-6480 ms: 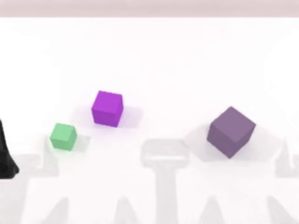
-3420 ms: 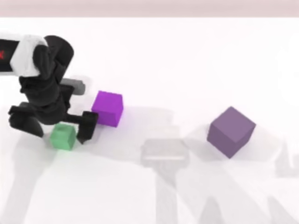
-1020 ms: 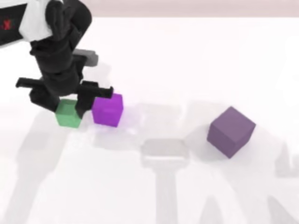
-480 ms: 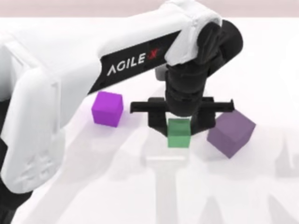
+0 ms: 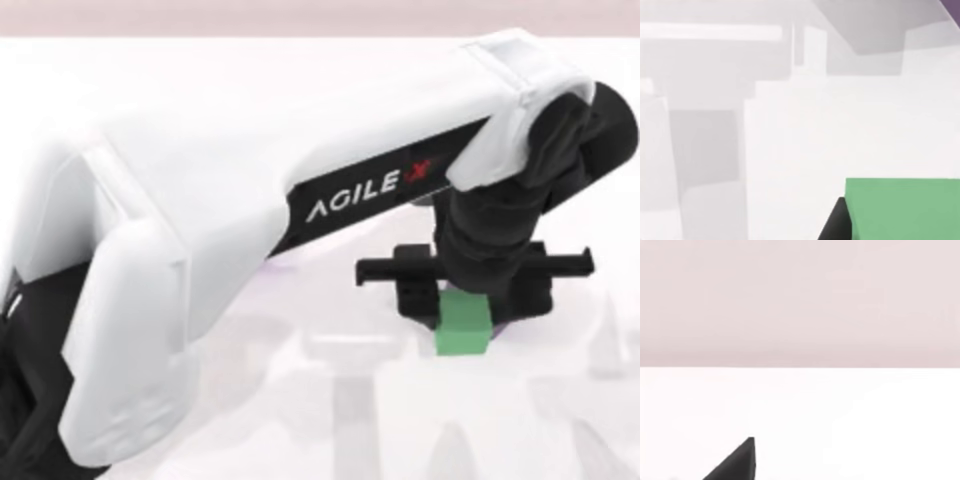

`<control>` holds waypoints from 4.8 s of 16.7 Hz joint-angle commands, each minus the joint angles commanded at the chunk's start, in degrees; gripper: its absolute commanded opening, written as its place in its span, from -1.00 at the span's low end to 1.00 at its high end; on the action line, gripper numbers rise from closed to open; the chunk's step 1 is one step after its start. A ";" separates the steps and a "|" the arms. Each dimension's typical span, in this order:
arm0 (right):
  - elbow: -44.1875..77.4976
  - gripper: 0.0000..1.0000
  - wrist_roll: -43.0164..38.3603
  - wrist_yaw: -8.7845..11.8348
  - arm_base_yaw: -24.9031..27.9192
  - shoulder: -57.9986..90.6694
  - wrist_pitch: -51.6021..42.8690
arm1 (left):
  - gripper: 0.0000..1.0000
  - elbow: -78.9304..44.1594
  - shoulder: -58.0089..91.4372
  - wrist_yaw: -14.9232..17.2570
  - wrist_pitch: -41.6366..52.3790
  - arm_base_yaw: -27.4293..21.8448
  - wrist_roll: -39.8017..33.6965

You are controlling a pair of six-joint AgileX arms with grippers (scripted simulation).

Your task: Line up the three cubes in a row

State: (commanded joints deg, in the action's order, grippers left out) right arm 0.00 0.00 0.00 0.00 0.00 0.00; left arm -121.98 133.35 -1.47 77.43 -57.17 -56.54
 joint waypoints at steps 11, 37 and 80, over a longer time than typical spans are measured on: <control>0.00 1.00 0.00 0.00 0.00 0.00 0.00 | -1.00 13.30 1.43 0.02 -14.76 -0.01 0.01; 0.00 1.00 0.00 0.00 0.00 0.00 0.00 | 1.00 13.41 1.44 0.02 -14.87 0.07 0.00; 0.00 1.00 0.00 0.00 0.00 0.00 0.00 | 1.00 16.40 0.40 1.72 -15.72 33.73 46.92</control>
State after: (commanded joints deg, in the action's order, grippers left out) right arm 0.00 0.00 0.00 0.00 0.00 0.00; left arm -105.58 133.75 0.25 61.71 -23.44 -9.62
